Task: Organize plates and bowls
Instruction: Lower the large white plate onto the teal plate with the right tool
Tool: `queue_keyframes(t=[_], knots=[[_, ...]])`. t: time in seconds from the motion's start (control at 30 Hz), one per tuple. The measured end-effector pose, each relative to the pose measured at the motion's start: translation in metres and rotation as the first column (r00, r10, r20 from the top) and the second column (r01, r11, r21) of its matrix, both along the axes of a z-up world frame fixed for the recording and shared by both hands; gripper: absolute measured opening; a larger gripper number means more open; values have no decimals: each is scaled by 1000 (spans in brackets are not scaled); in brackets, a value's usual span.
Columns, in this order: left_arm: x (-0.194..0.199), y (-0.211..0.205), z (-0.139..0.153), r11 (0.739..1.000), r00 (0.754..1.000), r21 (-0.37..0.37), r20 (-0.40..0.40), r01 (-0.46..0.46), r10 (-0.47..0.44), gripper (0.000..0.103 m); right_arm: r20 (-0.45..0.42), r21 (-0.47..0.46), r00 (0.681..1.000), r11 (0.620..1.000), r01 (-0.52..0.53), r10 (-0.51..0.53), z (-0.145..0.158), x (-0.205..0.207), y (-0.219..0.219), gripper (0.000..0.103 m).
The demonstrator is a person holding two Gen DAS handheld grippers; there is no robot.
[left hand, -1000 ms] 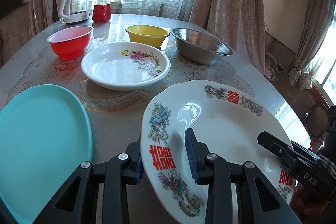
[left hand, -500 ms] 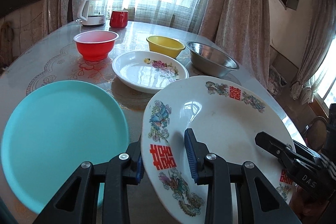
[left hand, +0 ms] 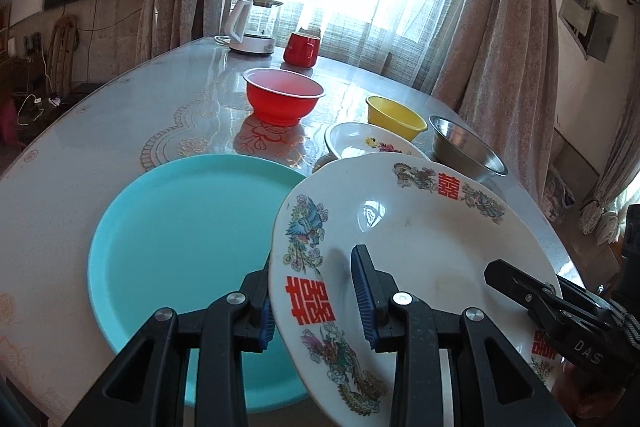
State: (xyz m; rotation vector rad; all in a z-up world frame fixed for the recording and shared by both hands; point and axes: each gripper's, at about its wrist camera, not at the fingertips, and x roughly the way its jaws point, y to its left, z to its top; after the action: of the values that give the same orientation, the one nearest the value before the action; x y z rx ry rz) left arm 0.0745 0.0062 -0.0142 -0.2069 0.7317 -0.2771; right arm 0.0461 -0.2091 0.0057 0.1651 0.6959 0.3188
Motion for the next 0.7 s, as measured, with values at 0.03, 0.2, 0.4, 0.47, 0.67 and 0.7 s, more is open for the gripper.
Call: queue_keyframes(t=[0.03,0.2,0.4,0.47,0.67,0.7], knots=[[1,6,-1,1000,1000,-2,-2,-15,15,34,-4,0,1000,1000,-14,14,0,4,6,25],[4,42,-7,995,995,-17,-17,-103,102,34,-22,-4,996,997,-83,83,-3,22,39,26],[13,80,-14,982,982,-13,-35,-187,187,34,-72,35,987,990,-138,140,-15,46,77,26],[18,90,-17,979,978,-6,-48,-206,205,34,-80,36,985,988,-152,155,-18,53,88,26],[29,104,-25,974,972,7,-58,-228,228,33,-99,19,979,984,-177,178,-28,67,111,27],[30,104,-25,973,972,14,-55,-229,230,33,-100,10,978,983,-181,181,-29,68,114,28]])
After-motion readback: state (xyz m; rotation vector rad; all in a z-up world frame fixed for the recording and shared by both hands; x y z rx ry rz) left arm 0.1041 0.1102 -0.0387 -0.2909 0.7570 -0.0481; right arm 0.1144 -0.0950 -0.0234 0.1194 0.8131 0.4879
